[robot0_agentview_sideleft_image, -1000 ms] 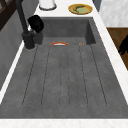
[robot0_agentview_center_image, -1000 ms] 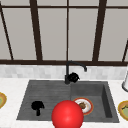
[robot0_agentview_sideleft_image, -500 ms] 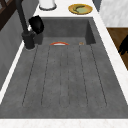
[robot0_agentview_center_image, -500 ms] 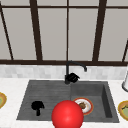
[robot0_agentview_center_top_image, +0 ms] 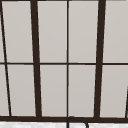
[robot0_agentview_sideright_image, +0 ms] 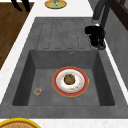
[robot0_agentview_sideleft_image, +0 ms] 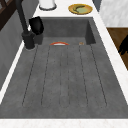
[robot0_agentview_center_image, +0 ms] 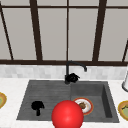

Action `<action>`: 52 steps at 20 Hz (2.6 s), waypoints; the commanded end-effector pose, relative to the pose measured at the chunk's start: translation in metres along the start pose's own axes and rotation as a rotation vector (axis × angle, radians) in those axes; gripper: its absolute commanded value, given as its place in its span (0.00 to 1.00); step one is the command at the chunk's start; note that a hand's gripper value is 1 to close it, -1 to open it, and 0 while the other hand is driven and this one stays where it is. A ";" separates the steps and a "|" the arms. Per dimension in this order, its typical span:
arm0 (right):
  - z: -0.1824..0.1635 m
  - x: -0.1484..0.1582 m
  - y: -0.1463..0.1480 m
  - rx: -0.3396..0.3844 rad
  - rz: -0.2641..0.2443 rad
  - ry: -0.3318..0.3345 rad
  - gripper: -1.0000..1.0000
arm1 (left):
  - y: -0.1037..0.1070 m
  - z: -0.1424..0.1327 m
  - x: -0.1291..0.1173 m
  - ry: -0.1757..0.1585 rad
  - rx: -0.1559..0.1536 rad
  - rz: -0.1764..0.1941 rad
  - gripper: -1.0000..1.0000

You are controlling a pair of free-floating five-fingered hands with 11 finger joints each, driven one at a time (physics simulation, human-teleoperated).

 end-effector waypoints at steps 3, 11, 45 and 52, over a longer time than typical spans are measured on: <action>0.022 0.010 -0.016 -0.071 0.026 0.010 1.00 | 0.000 0.000 0.000 0.000 0.000 0.000 0.50; -0.023 -0.003 -0.010 0.006 0.005 0.016 0.00 | 0.000 0.000 0.000 0.000 0.000 0.000 0.50; -0.077 -0.116 -0.002 0.568 -0.196 -0.183 0.00 | 0.000 0.000 0.000 0.000 0.000 0.000 0.50; -0.082 -0.123 0.013 0.583 -0.225 -0.195 0.00 | 0.000 0.000 0.000 0.000 0.000 0.000 0.50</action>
